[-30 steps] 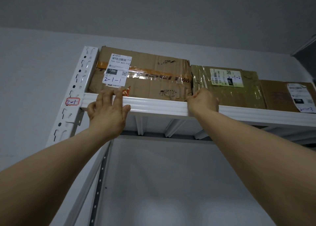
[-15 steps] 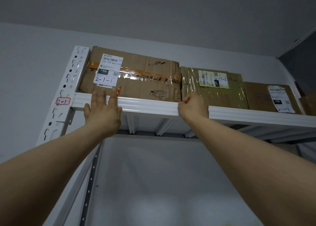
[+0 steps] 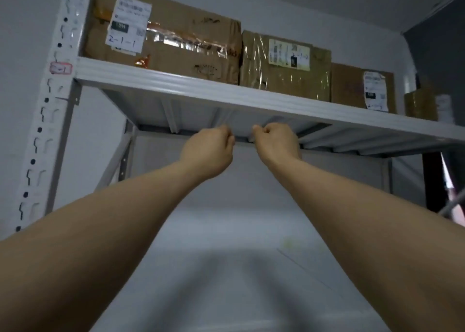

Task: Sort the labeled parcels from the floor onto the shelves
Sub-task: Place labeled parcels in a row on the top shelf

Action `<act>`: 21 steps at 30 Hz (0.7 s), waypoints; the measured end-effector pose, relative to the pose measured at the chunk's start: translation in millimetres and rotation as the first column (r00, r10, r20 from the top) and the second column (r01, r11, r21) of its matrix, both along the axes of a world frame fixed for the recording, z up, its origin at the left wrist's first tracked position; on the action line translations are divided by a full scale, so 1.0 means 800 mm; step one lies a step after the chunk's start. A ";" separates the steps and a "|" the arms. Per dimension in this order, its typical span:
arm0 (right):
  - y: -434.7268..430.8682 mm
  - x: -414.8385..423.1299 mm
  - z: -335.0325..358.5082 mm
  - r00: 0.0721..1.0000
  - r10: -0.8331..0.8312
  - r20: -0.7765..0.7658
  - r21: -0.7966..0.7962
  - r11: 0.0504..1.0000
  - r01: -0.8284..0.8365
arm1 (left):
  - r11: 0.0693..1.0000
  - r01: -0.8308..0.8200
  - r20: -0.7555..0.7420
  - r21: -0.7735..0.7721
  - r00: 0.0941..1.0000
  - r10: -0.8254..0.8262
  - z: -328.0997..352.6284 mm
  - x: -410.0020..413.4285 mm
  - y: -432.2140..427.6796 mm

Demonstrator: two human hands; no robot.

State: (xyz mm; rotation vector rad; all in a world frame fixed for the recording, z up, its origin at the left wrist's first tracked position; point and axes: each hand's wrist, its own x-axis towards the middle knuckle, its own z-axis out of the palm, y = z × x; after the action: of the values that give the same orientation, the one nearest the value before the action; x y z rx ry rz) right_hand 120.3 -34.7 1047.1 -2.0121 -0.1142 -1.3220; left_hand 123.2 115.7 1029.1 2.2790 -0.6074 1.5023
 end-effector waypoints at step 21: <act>-0.224 -0.136 -0.522 0.612 0.248 -0.751 0.417 0.897 0.147 | 0.937 0.331 -0.957 -0.115 0.217 -0.194 -0.481 -0.118 -0.263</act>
State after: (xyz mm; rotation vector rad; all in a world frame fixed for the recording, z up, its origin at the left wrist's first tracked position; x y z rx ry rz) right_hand 11.8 -214.1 629.3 -1.9680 0.5066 -0.2448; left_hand 29.1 -94.6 644.4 2.4274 -0.6054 -0.2992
